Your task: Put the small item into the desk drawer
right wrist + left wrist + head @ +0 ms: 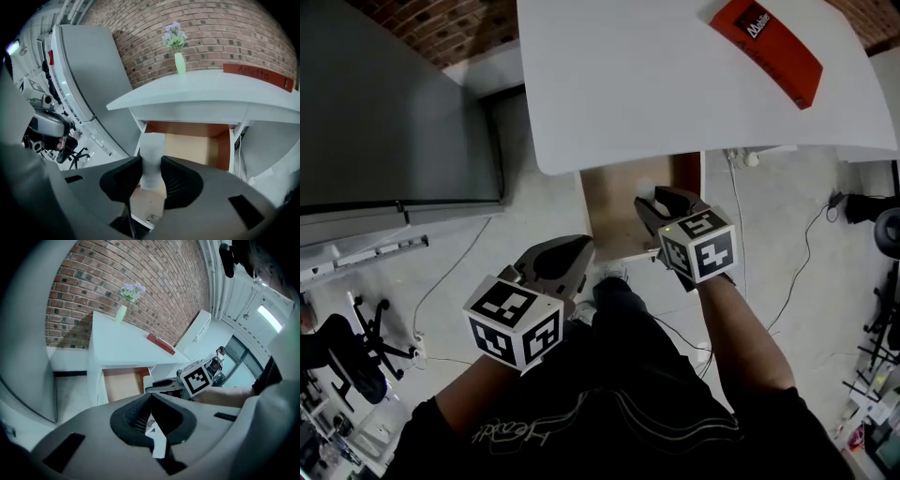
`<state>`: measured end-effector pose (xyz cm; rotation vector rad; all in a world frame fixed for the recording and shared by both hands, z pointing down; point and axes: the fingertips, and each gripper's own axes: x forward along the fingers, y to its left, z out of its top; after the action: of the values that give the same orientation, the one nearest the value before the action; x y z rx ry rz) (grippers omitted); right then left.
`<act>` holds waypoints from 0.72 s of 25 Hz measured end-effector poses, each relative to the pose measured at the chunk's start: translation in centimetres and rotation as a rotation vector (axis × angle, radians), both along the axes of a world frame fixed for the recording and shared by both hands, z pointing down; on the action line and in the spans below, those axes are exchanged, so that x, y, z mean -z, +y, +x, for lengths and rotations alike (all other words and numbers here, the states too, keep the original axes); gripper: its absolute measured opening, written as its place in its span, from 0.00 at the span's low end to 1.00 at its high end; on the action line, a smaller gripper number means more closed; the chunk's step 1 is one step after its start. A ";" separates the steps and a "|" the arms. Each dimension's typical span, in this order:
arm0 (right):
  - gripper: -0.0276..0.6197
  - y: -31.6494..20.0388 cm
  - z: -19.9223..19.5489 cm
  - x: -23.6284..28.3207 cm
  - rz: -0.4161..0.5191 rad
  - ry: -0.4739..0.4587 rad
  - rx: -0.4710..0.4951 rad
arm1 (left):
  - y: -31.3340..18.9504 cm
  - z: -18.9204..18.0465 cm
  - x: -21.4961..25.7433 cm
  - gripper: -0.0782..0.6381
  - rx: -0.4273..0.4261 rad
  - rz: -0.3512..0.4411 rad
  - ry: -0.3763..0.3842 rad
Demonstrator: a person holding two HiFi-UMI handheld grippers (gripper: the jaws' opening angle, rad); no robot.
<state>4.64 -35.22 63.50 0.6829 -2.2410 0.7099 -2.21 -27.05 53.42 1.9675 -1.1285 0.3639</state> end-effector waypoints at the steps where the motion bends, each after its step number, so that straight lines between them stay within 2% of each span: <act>1: 0.25 -0.2 0.0 -0.9 -0.011 0.012 -0.002 | 0.0 -0.1 -0.2 0.14 0.004 -0.005 0.001; 10: 0.25 -2.0 0.3 -9.6 -0.124 0.110 -0.040 | 0.0 -0.9 -2.3 0.14 0.003 -0.030 -0.015; 18: 0.25 -3.2 1.3 -15.0 -0.201 0.192 -0.041 | 0.6 -1.9 -4.5 0.14 0.050 -0.076 -0.019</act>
<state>5.95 -38.39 78.54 0.6697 -1.9555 0.8403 -4.15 -26.43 57.93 1.8701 -1.1574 0.3934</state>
